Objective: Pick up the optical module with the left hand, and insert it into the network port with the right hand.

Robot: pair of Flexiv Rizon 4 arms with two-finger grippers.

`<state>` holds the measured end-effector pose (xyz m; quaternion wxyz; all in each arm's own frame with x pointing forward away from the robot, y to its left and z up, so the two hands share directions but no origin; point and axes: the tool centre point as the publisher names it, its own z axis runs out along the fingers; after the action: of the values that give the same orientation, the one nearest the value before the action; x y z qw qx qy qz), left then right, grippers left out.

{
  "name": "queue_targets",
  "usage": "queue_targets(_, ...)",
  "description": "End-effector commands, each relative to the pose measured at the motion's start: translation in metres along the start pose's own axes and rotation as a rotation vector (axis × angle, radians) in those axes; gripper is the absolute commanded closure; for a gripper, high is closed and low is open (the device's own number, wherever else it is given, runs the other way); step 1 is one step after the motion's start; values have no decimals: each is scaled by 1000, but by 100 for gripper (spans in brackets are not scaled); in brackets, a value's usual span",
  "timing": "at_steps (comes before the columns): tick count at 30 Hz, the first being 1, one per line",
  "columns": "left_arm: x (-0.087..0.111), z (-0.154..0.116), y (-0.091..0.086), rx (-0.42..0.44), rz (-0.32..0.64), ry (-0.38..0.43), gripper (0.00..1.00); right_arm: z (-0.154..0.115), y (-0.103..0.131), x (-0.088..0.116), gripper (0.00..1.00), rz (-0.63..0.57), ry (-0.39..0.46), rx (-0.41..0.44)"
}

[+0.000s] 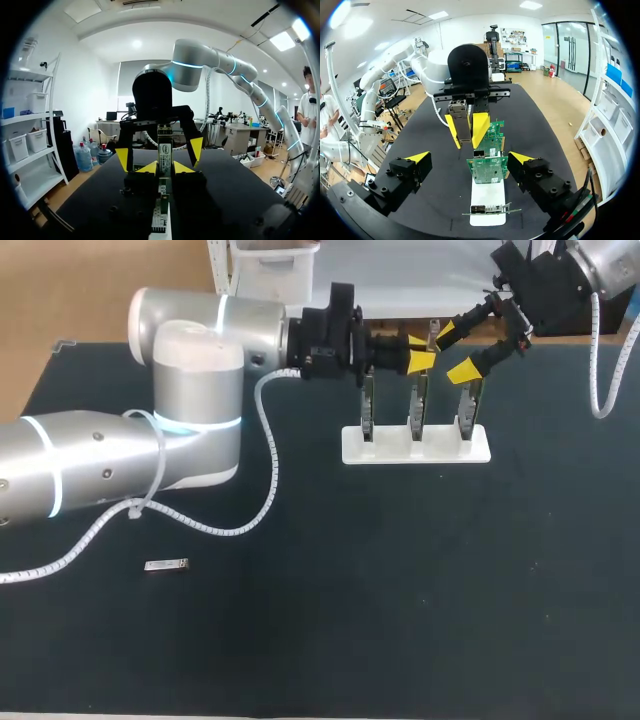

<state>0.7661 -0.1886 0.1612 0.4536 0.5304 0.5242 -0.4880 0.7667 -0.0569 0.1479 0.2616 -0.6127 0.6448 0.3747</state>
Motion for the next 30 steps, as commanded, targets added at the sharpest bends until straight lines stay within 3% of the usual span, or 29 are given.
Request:
queue_targets(1,0,0,2,5,0,2,100,0,0,0,0,0,0,0)
queue_targets(9,0,0,2,5,0,2,100,-2,-3,-3,0,0,5,31)
queue_targets(30,0,0,2,5,0,2,100,-19,1,-43,0,-30,-3,87)
